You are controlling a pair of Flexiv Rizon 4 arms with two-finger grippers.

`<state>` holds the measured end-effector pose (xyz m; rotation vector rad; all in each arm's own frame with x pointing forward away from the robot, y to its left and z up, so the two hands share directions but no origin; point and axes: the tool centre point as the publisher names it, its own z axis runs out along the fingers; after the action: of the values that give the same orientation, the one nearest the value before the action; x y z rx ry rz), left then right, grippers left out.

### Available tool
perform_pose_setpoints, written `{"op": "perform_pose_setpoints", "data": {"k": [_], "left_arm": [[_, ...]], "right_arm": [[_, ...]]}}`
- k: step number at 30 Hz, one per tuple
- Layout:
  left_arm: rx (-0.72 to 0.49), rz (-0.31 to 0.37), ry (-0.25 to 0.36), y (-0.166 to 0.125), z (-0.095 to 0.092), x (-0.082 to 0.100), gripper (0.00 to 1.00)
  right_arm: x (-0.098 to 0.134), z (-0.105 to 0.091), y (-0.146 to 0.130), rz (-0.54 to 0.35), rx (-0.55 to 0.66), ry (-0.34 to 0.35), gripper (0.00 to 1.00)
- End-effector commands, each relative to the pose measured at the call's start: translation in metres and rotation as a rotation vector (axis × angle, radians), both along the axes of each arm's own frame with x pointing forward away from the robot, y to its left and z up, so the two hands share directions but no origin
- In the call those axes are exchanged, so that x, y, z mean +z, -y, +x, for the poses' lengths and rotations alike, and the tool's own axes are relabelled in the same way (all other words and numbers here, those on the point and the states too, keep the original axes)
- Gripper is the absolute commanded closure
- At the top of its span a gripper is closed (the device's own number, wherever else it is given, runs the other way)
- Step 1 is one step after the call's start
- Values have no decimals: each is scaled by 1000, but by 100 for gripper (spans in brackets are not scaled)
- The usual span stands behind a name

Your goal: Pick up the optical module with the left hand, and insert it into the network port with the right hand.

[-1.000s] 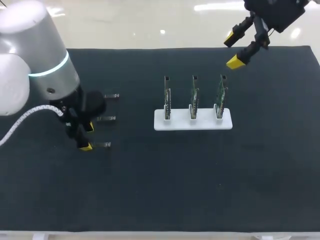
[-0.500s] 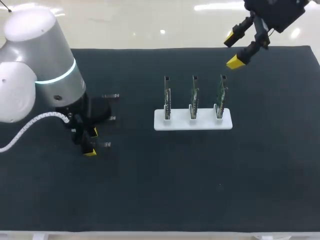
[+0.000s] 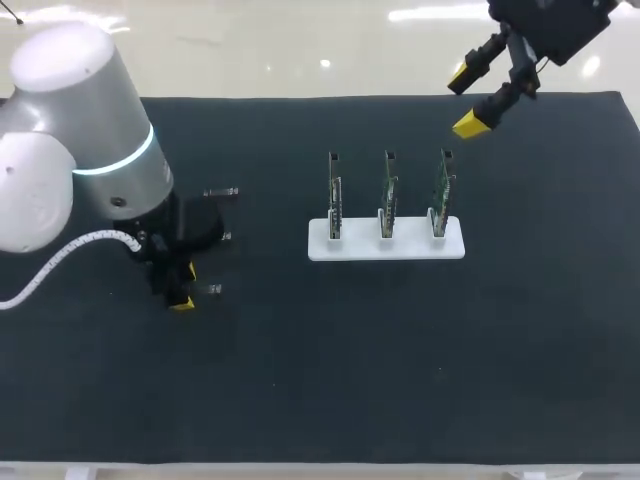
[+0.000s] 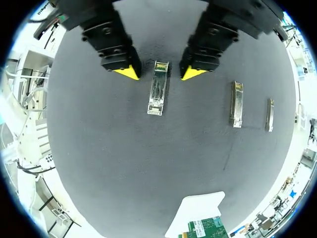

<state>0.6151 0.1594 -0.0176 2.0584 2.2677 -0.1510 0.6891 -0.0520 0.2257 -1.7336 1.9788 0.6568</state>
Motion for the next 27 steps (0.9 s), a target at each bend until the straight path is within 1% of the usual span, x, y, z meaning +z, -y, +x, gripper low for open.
{"op": "perform_pose_setpoints", "data": {"k": [1,2,6,9,13,16,23,26,27], "left_arm": [[0,8,6,0,3,-8,87],[-1,12,11,0,4,-10,100],[4,14,16,0,5,-11,100],[3,-3,17,-2,6,-3,100],[2,-42,12,-6,5,15,100],[1,-78,11,-9,4,35,100],[-9,-224,13,-17,0,80,100],[-17,-309,18,-20,-2,101,100],[-31,-352,27,-21,-3,110,100]], "right_arm": [[0,1,0,2,2,-1,0],[0,1,0,2,2,-1,0],[0,1,0,2,2,-1,0],[0,1,0,2,2,-1,0],[0,1,0,2,2,-1,0],[0,1,0,2,2,-1,0],[0,1,0,2,2,-1,0],[0,1,0,2,2,-1,0],[0,1,0,2,2,-1,0]]}}
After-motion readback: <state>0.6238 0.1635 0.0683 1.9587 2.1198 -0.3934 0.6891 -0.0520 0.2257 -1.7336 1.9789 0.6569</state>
